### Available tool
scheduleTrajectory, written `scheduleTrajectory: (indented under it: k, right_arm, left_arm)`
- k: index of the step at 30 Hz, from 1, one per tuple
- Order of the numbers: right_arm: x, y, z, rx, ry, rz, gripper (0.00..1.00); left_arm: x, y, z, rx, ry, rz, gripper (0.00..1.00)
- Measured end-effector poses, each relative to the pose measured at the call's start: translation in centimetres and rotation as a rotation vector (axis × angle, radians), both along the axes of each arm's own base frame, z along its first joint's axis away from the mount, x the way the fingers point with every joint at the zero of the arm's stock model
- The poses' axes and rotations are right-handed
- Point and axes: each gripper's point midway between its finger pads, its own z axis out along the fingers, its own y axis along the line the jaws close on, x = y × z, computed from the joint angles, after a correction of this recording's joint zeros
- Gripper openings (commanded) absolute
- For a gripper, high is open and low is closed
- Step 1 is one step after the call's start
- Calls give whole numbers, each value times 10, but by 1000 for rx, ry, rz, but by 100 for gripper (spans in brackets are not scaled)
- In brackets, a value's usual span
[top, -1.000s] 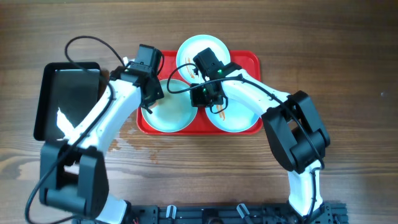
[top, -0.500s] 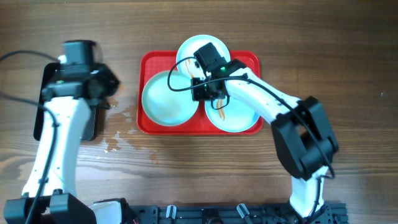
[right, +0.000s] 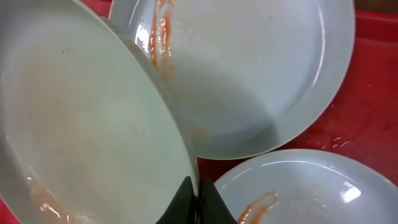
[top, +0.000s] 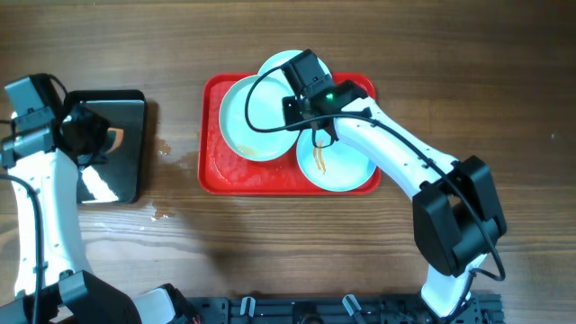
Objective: Clean dirty plates on tray and stack at the side
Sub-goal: 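Move the left gripper with the sponge back over the black tray, then lift the scrubbed plate by its rim with the right gripper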
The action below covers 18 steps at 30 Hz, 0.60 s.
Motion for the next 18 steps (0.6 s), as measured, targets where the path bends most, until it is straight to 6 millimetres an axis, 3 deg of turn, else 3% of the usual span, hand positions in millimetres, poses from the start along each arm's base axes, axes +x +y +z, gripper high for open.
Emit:
scheduleTrajectory:
  k: [4, 9, 14, 18]
  right_arm:
    - [4, -6, 1, -54, -33, 6, 4]
    - [4, -6, 3, -120, -75, 18, 4]
    - [3, 8, 13, -210, -172, 68, 5]
    - [-3, 24, 23, -292, -260, 113, 4]
  left_arm:
    - [2, 7, -4, -4, -2, 18, 4]
    - [6, 10, -25, -27, 40, 21, 4]
    - [8, 11, -41, -46, 77, 23, 4]
    - [7, 15, -41, -47, 75, 32, 4]
